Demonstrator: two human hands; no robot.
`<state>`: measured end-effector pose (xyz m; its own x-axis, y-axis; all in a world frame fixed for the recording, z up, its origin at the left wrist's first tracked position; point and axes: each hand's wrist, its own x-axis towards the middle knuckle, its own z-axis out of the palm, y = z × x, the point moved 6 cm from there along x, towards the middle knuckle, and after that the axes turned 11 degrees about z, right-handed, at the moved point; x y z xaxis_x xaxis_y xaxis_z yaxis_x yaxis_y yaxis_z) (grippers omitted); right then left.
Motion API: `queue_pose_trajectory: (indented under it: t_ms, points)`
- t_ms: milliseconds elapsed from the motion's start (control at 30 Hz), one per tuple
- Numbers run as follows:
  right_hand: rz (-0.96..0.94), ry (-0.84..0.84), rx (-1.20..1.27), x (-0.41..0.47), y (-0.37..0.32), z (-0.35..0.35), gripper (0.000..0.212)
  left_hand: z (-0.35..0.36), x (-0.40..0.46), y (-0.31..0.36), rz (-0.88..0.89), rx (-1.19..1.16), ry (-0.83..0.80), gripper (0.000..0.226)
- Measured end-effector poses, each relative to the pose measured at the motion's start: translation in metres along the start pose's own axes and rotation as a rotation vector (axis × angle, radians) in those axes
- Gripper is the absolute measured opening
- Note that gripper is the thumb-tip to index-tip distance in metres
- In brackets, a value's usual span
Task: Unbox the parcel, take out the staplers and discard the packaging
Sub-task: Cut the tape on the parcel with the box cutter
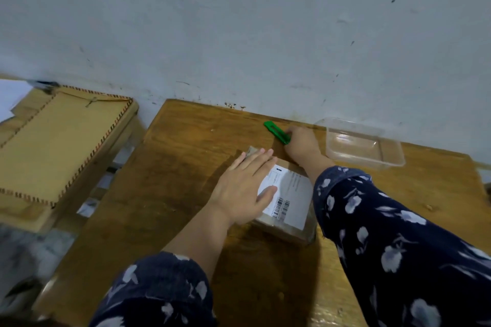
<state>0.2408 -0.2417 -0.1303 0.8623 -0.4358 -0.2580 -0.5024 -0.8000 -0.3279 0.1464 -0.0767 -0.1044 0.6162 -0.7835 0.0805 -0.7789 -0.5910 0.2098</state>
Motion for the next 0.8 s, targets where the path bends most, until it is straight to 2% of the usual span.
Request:
queue_pose_trajectory:
  t_ms: [133, 233, 500, 667, 800]
  points:
    - [-0.028, 0.051, -0.03, -0.006, -0.008, -0.015, 0.045, 0.0, 0.0, 0.001, -0.014, 0.008, -0.022, 0.061]
    - [-0.049, 0.062, 0.008, -0.024, -0.01, -0.039, 0.04, -0.001, 0.0, 0.001, -0.013, 0.01, -0.04, 0.061]
    - [0.156, -0.05, 0.409, -0.113, 0.048, -0.07, 0.044, -0.001, 0.004, 0.005, -0.001, 0.062, -0.195, 0.061]
    - [0.305, -0.16, 0.643, -0.181, 0.093, -0.055, 0.065, -0.001, 0.011, 0.023, 0.088, 0.148, -0.273, 0.06]
    - [0.353, -0.24, 0.734, -0.218, 0.116, -0.039, 0.093, 0.006, 0.014, 0.05, 0.25, 0.063, -0.289, 0.082]
